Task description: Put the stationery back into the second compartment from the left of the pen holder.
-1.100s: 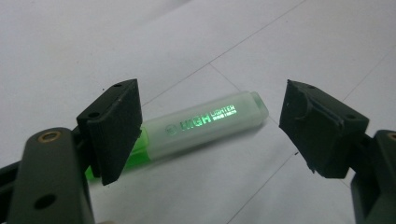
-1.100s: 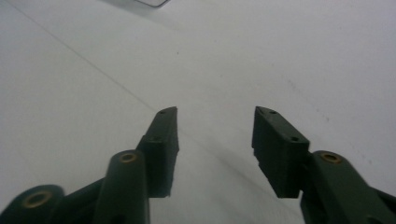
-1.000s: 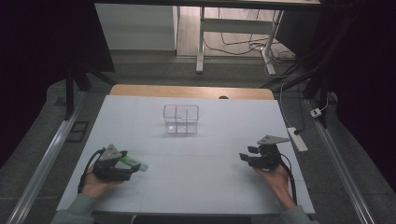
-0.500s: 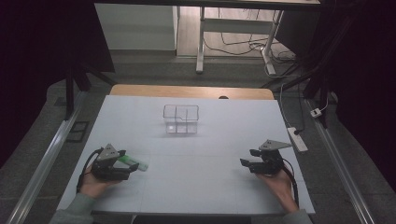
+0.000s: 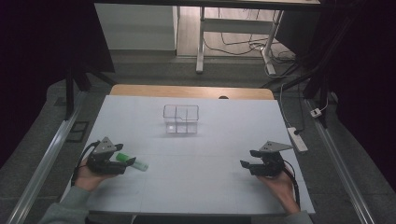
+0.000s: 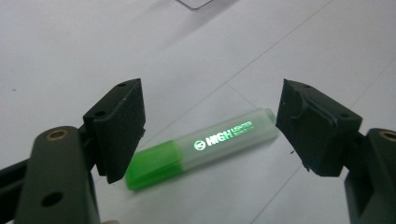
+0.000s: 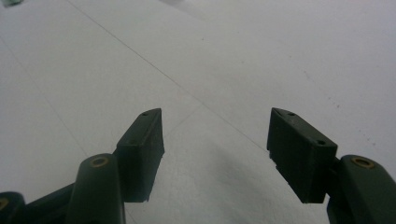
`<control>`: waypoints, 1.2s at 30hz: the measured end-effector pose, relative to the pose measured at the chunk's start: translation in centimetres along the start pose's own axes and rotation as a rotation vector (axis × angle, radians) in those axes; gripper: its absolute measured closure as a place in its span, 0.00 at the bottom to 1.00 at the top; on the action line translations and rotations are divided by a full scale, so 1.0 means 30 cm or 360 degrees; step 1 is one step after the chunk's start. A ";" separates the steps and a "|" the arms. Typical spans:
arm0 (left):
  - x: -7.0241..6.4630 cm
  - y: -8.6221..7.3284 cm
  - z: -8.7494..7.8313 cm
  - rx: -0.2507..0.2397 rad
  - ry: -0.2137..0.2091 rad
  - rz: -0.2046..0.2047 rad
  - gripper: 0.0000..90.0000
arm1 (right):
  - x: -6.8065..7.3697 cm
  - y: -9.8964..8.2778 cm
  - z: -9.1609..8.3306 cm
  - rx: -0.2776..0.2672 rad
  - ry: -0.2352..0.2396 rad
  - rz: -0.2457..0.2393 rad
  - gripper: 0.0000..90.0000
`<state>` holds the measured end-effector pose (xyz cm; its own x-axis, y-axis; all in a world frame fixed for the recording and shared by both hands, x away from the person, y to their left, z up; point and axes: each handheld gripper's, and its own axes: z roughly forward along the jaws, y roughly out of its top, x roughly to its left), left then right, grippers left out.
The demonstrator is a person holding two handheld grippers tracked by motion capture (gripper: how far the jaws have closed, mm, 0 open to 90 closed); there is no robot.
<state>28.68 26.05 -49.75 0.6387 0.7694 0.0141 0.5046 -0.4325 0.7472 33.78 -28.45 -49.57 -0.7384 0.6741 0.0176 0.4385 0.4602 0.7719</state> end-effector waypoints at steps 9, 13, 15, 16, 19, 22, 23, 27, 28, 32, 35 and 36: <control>0.059 0.065 -0.006 0.0160 -0.0116 0.0268 0.29 | -0.009 -0.006 0.006 0.0000 0.0028 0.0032 0.41; 0.072 0.091 0.007 0.0257 -0.0155 0.0373 0.29 | -0.010 -0.009 0.012 0.0010 0.0029 0.0037 0.41; 0.082 0.101 0.015 0.0289 -0.0173 0.0409 0.29 | -0.009 -0.009 0.014 0.0016 0.0035 0.0037 0.41; 0.089 0.105 0.020 0.0307 -0.0185 0.0435 0.30 | -0.009 -0.009 0.015 0.0018 0.0038 0.0038 0.41; 0.107 0.116 0.034 0.0347 -0.0219 0.0491 0.32 | -0.009 -0.010 0.019 0.0022 0.0041 0.0044 0.41; 0.119 0.126 0.047 0.0394 -0.0253 0.0549 0.33 | -0.009 -0.010 0.021 0.0026 0.0036 0.0046 0.40; 0.122 0.129 0.049 0.0407 -0.0274 0.0566 0.34 | -0.009 -0.011 0.021 0.0028 0.0036 0.0047 0.40; 0.130 0.133 0.064 0.0462 -0.0345 0.0616 0.38 | -0.009 -0.011 0.021 0.0026 0.0036 0.0048 0.40; 0.131 0.132 0.068 0.0475 -0.0355 0.0626 0.38 | -0.010 -0.012 0.022 0.0026 0.0034 0.0050 0.40; 0.144 0.127 0.084 0.0539 -0.0385 0.0656 0.36 | -0.015 -0.014 0.022 0.0031 0.0033 0.0058 0.40; 0.153 0.123 0.098 0.0596 -0.0409 0.0677 0.36 | -0.016 -0.015 0.022 0.0025 0.0030 0.0062 0.40; 0.155 0.123 0.104 0.0618 -0.0418 0.0688 0.35 | -0.016 -0.014 0.022 0.0028 0.0032 0.0061 0.40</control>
<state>35.31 26.58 -49.00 0.9281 0.3674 0.0603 0.3115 -0.8551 0.4145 34.29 -28.60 -50.33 -0.7309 0.6799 0.0598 0.4754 0.4444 0.7593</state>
